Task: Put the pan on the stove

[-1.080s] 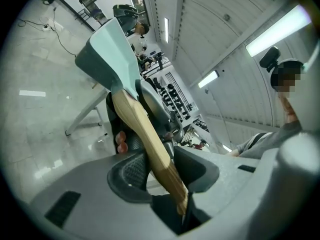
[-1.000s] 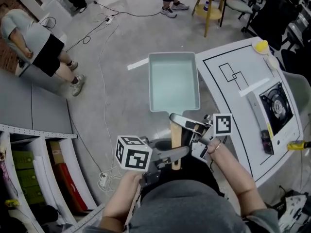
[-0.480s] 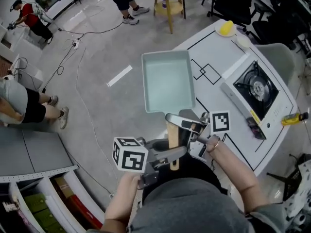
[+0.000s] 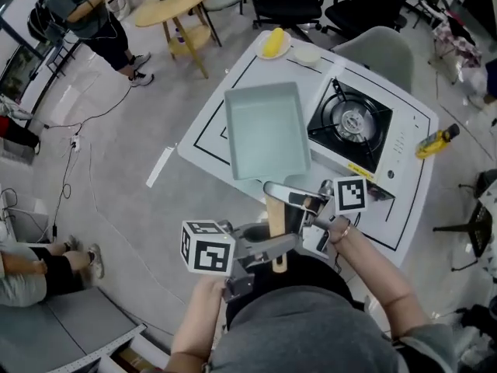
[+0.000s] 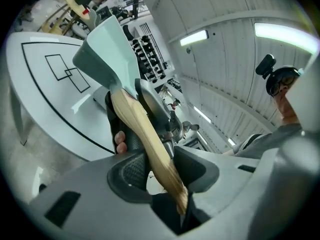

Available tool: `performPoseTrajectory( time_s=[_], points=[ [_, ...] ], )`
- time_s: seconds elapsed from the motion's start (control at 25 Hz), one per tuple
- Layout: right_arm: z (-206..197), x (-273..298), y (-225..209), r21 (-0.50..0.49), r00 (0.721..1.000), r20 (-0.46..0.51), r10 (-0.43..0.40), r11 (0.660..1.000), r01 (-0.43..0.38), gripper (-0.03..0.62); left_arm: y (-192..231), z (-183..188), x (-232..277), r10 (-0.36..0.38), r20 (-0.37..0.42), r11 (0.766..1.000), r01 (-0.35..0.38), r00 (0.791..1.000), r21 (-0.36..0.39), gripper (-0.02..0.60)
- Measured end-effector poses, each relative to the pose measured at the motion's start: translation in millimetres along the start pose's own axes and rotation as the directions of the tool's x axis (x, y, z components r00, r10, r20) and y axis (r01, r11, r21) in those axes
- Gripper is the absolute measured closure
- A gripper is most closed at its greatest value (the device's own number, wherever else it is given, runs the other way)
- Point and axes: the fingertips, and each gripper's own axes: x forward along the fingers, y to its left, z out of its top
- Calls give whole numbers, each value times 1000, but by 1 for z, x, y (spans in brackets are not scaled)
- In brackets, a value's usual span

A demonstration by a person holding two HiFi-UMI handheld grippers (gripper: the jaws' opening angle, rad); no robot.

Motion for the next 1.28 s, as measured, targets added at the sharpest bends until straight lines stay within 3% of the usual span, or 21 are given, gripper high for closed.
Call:
performPoseTrajectory(
  time_s=[0.24,0.64,0.96,1.28],
  points=[
    [44,-43,-2,-31,976,214,-39,998,46,418,3,15,34,-102,-200,994,109,974,27,437],
    [91,-92,-8,-24,859,502,-106,990,136,418,10,38,65,-240,-453,964,268,858,-4,437],
    [114,-128,-7,-2,781,610,-132,986,169,418,8,49,94,-292,-545,944,328,786,-32,437],
    [128,-148,-15,18,752,643,-143,985,172,418,13,54,115,-303,-566,944,325,766,-66,437]
  ],
)
